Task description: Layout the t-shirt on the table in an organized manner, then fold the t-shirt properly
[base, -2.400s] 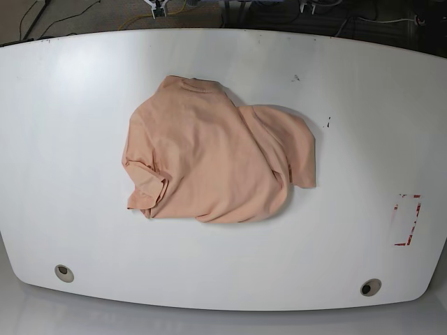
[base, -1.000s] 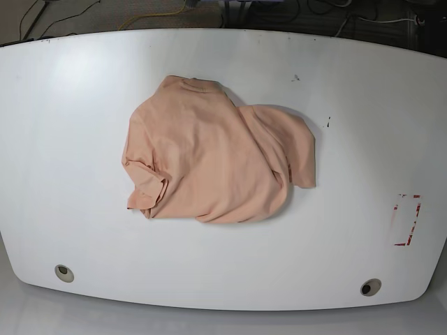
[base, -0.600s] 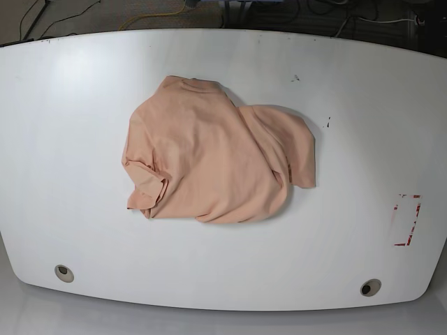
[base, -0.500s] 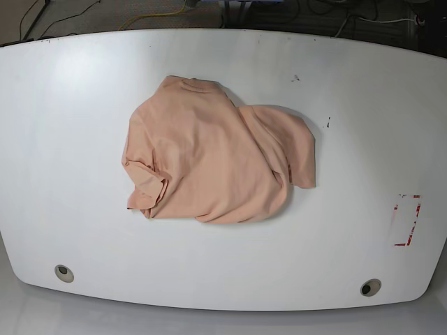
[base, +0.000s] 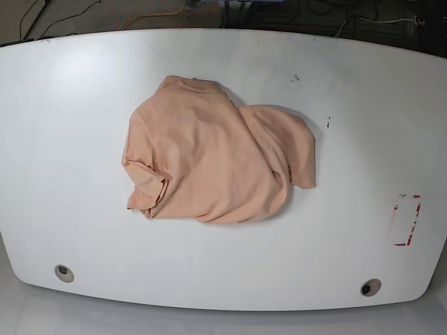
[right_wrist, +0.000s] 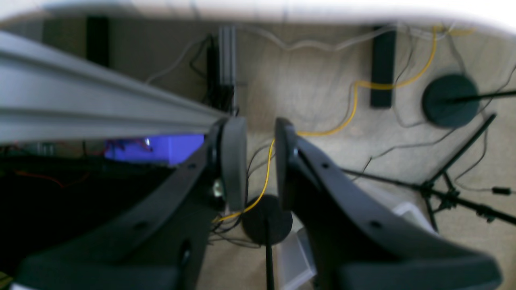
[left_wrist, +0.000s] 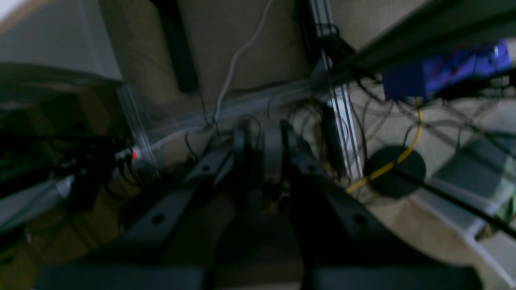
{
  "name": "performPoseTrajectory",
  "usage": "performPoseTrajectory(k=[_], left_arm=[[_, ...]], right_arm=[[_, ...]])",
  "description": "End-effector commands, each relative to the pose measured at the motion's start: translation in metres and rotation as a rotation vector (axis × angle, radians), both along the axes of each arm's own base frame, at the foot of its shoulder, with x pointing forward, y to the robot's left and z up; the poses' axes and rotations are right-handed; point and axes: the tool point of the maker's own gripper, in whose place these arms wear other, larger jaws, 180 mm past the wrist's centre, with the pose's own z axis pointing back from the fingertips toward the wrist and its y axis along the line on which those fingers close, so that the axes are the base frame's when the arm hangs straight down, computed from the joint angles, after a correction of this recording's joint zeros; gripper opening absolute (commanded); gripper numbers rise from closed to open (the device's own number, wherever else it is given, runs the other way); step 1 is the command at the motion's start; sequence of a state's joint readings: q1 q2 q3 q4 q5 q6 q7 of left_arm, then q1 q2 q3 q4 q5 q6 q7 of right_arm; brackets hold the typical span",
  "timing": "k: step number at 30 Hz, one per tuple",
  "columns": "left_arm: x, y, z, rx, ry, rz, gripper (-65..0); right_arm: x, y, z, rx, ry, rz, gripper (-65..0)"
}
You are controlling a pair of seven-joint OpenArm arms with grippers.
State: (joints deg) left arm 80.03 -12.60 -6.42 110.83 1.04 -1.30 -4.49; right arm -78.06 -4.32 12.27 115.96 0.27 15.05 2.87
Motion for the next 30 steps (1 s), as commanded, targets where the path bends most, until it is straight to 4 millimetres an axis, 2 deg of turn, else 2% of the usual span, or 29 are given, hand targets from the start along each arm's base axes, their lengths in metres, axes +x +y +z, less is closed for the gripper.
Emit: performPoseTrajectory(k=[1, 9, 25, 30], left_arm=[[0.013, 0.0, 0.008, -0.001, -0.049, 0.001, -61.2], [0.021, 0.006, 0.014, -0.027, -0.076, 0.066, -61.2], [0.081, 0.004, 0.02, -0.047, -0.24, 0.073, -60.6], [0.102, -0.002, 0.022, -0.068, -0.302, 0.088, -60.6]], right_arm=[[-0.001, 0.0, 0.006, 0.003, -0.01, -0.003, -52.8], [0.03, 0.0, 0.003, 0.003, -0.094, -0.001, -52.8], [0.116, -0.003, 0.012, -0.008, -0.327, 0.051, -52.2], [0.147, 0.006, 0.017, 0.009, -0.406, 0.096, -51.8]])
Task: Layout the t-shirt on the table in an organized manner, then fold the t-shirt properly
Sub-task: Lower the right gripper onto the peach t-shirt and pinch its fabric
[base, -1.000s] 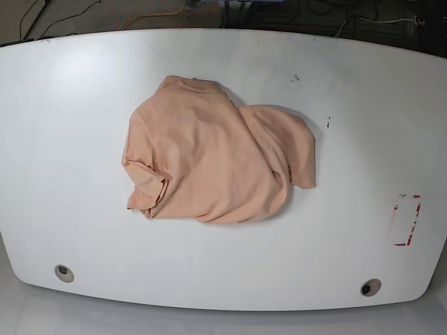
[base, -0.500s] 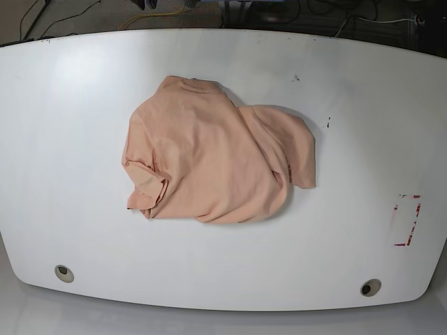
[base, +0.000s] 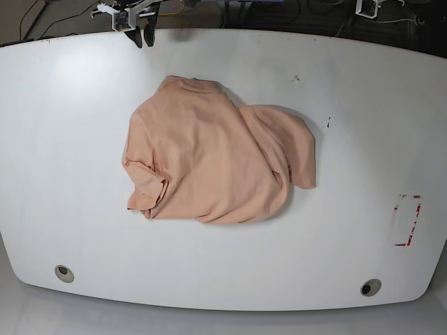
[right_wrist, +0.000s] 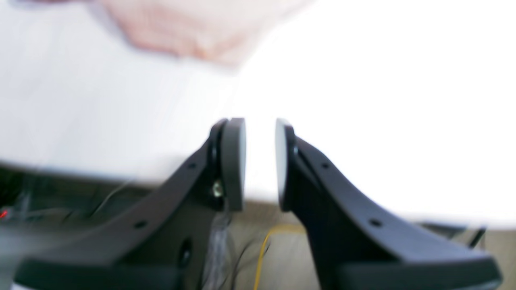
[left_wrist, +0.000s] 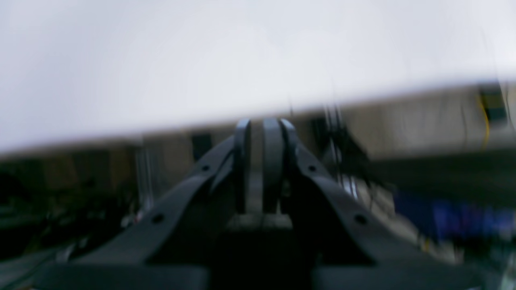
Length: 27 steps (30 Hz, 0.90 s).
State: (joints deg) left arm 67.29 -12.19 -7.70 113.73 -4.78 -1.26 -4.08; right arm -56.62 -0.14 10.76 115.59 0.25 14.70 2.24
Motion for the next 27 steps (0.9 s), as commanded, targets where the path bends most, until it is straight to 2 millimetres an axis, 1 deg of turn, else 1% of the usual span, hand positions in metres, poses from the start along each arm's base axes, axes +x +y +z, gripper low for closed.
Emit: performPoseTrajectory(k=[1, 3, 4, 5, 6, 7, 9, 10, 11, 13, 19, 21, 22, 23, 27], left_arm=[[0.009, -0.005, 0.007, -0.016, -0.044, 0.011, -60.6], [0.015, -0.006, 0.008, -0.02, -0.064, 0.019, -59.9], [0.019, -0.007, 0.009, -0.025, -0.078, 0.03, -57.6], [0.02, -0.007, 0.009, -0.027, -0.081, 0.034, -56.5], [0.024, -0.008, 0.01, -0.031, -0.094, 0.044, -52.8], [0.026, -0.008, 0.01, -0.033, -0.101, 0.048, -50.6], [0.03, -0.009, 0.011, -0.038, -0.118, 0.063, -43.9], [0.032, -0.01, 0.012, -0.042, -0.124, 0.071, -41.3], [0.033, -0.011, 0.012, -0.045, -0.131, 0.077, -38.9], [0.036, -0.011, 0.013, -0.048, -0.14, 0.083, -36.7], [0.05, -0.012, 0.019, -0.052, -0.193, 0.08, -36.3], [0.053, -0.013, 0.02, -0.053, -0.204, 0.081, -36.3], [0.054, -0.013, 0.02, -0.053, -0.207, 0.081, -36.1], [0.057, -0.013, 0.022, -0.054, -0.217, 0.08, -36.1], [0.068, -0.012, 0.028, -0.053, -0.252, 0.081, -36.1]], right_arm=[[0.016, 0.007, 0.011, 0.014, -0.066, 0.035, -51.8], [0.024, 0.01, 0.014, 0.017, -0.089, 0.047, -51.5], [0.032, 0.013, 0.017, 0.025, -0.112, 0.054, -49.5], [0.035, 0.015, 0.018, 0.027, -0.119, 0.058, -48.5], [0.044, 0.019, 0.021, 0.034, -0.143, 0.065, -44.7], [0.047, 0.021, 0.022, 0.039, -0.151, 0.068, -42.0], [0.055, 0.027, 0.023, 0.048, -0.159, 0.078, -34.2], [0.057, 0.03, 0.023, 0.053, -0.157, 0.085, -31.4], [0.061, 0.033, 0.023, 0.057, -0.16, 0.092, -28.4], [0.067, 0.039, 0.023, 0.065, -0.162, 0.106, -24.7], [0.074, 0.064, 0.021, 0.084, -0.139, 0.206, -23.5], [0.074, 0.079, 0.019, 0.088, -0.118, 0.275, -23.3], [0.073, 0.082, 0.017, 0.087, -0.11, 0.289, -23.3], [0.071, 0.09, 0.015, 0.081, -0.095, 0.337, -23.3], [0.069, 0.108, 0.011, 0.046, -0.072, 0.443, -23.3]])
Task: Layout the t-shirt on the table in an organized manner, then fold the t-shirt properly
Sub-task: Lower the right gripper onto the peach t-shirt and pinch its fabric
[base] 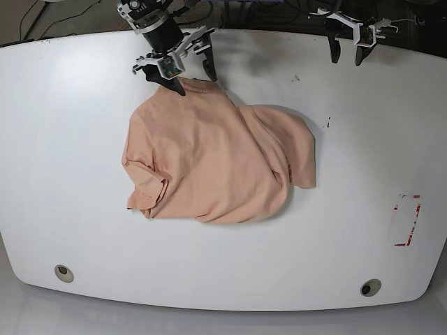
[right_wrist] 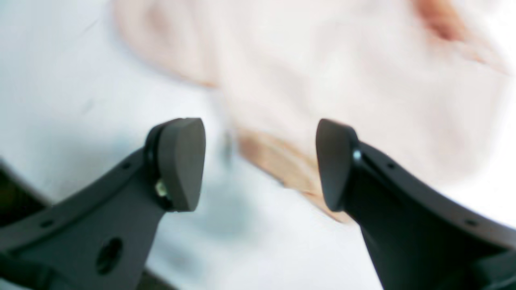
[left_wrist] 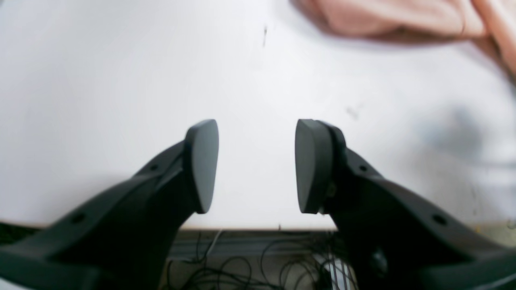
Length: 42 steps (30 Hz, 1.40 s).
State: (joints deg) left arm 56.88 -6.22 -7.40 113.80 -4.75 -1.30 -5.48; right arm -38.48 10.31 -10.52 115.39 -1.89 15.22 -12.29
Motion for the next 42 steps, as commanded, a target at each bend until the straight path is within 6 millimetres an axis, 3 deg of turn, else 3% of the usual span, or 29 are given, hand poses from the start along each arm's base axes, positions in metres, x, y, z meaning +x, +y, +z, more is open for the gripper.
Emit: performPoseTrajectory(k=[1, 11, 20, 30, 36, 39, 42], left_arm=[[0.009, 0.001, 0.012, 0.007, -0.053, -0.002, -36.1], [0.018, 0.005, 0.017, 0.018, -0.08, 0.001, -36.0], [0.026, 0.006, 0.02, 0.02, -0.103, 0.0, -35.8], [0.03, 0.006, 0.022, 0.021, -0.117, 0.0, -35.8], [0.033, 0.008, 0.023, 0.04, -0.12, -0.028, -35.8], [0.035, 0.01, 0.024, 0.051, -0.122, -0.045, -35.8], [0.036, 0.011, 0.025, 0.056, -0.124, -0.051, -35.8]], right_arm=[[0.005, 0.009, 0.009, -0.007, -0.039, 0.046, -23.3], [0.016, 0.037, -0.005, -0.148, -0.075, 0.165, -23.3], [0.036, 0.039, -0.031, -0.206, -0.058, 0.147, -23.3], [0.044, 0.035, -0.056, -0.233, -0.016, 0.151, -24.1], [0.046, 0.034, -0.061, -0.239, -0.009, 0.151, -24.9], [0.046, 0.033, -0.062, -0.241, -0.008, 0.152, -31.1], [0.047, 0.033, -0.062, -0.241, -0.008, 0.152, -43.8]])
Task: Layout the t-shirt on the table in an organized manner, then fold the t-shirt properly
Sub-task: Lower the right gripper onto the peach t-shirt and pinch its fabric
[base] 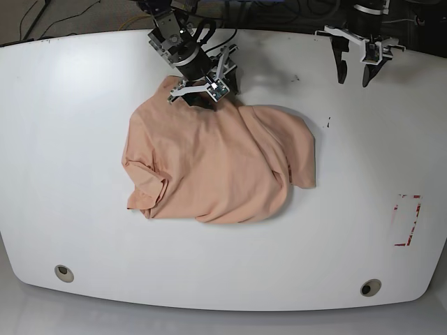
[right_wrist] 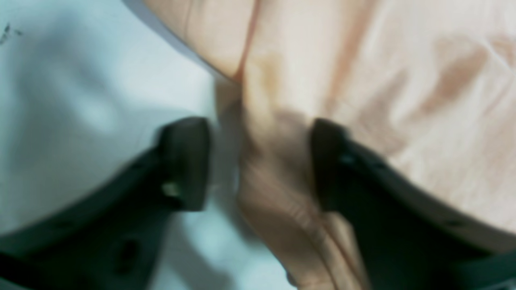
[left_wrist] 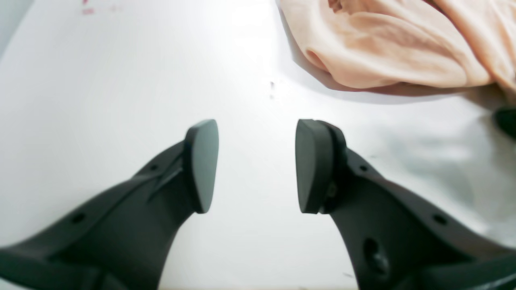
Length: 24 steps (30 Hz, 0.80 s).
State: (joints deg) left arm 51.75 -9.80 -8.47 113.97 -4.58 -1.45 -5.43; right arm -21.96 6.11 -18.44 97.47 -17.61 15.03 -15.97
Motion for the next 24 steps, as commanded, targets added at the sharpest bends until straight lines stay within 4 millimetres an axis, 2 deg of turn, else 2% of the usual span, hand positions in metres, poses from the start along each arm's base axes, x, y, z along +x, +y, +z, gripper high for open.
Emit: performPoseTrajectory(k=[1, 2, 3, 4, 9, 14, 22, 24], left_arm=[[0.001, -0.001, 0.008, 0.003, -0.029, -0.008, -35.8], [0.001, -0.001, 0.009, 0.004, -0.029, -0.01, -35.8], [0.002, -0.001, 0.009, 0.003, -0.031, -0.009, -35.8], [0.002, -0.001, 0.009, 0.003, -0.031, -0.009, -35.8], [0.003, -0.001, 0.009, 0.003, -0.034, -0.009, -35.8], [0.01, 0.0, 0.011, 0.004, -0.052, -0.007, -35.8], [0.016, 0.001, 0.004, 0.001, -0.013, 0.008, -35.8], [0.02, 0.001, 0.004, 0.001, -0.01, 0.01, -35.8]], right_arm=[[0.003, 0.0, 0.004, 0.004, -0.014, -0.005, -49.3], [0.003, 0.0, 0.004, 0.004, -0.014, -0.005, -53.7], [0.003, 0.0, 0.004, 0.005, -0.016, -0.005, -60.9], [0.003, 0.0, 0.004, 0.005, -0.016, -0.005, -64.4], [0.003, 0.001, 0.009, 0.011, -0.024, -0.005, -63.3], [0.002, 0.003, 0.029, 0.034, -0.065, -0.011, -65.0], [0.002, -0.001, 0.088, 0.086, -0.184, -0.043, -65.0], [0.002, -0.001, 0.095, 0.091, -0.202, -0.042, -65.0]])
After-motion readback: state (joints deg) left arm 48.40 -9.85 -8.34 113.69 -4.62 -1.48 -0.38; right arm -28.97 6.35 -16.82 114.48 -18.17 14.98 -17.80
